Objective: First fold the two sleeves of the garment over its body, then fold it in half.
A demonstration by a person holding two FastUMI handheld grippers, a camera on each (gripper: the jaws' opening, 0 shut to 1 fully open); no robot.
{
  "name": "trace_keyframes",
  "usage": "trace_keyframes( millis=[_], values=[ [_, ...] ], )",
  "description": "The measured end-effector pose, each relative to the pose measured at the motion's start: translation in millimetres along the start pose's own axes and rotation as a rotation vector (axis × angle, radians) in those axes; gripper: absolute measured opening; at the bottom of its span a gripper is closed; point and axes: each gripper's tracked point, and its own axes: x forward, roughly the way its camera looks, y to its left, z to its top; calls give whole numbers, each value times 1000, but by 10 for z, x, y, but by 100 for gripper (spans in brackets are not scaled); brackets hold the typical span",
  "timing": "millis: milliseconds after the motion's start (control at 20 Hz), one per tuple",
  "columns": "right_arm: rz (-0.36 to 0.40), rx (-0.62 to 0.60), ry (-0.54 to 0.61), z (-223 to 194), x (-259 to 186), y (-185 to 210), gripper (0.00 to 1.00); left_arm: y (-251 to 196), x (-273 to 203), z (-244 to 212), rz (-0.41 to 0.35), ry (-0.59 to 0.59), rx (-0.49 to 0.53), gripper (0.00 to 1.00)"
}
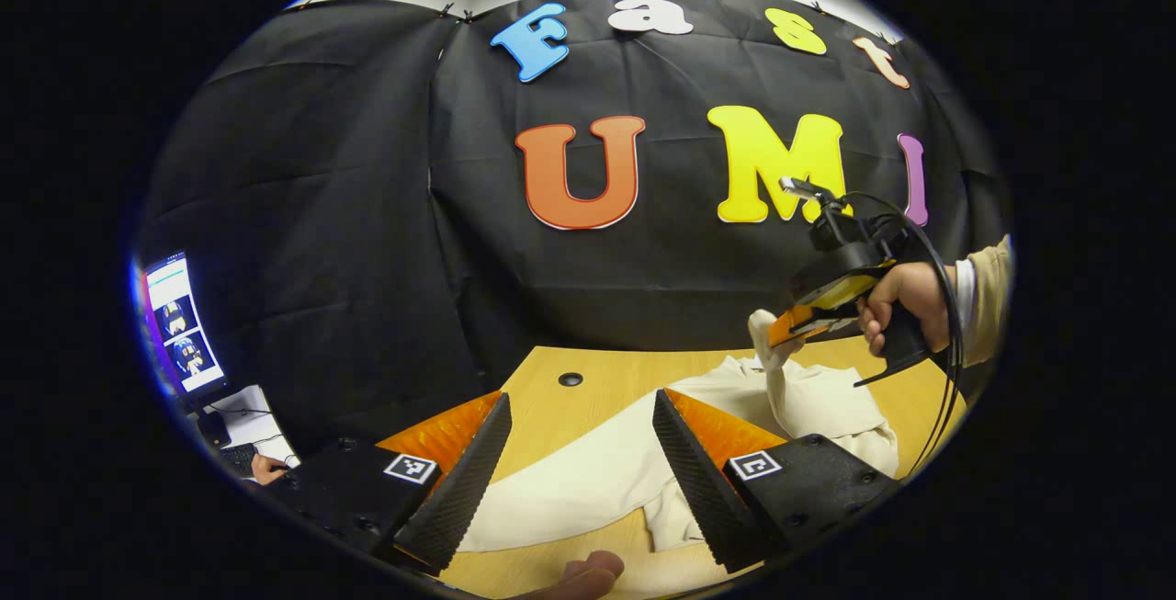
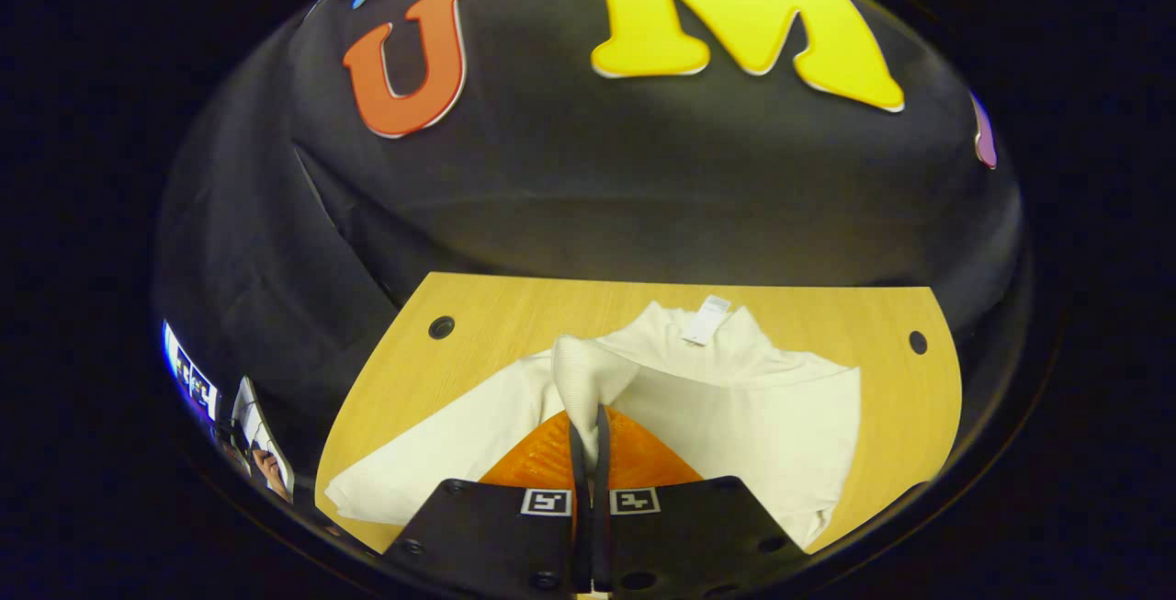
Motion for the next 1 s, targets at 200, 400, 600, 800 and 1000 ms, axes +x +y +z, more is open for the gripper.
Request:
trace_keyframes(
  millis=[200,400,600,800,1000],
  values=[
    [-28,-69,126,-457,718,255,0,153,-17,-117,21,18,6,99],
    [-64,-102,185,-689,1175,296,5,167,-71,-281,25,45,15,99],
    [-61,-109,182,-737,1250,386,18,195,-134,-465,37,88,-3,99],
    [-26,-119,106,-493,954,461,64,295,-160,-541,81,112,-12,99],
    [30,-117,-37,-115,329,427,93,390,-176,-669,104,143,-25,99]
  ],
)
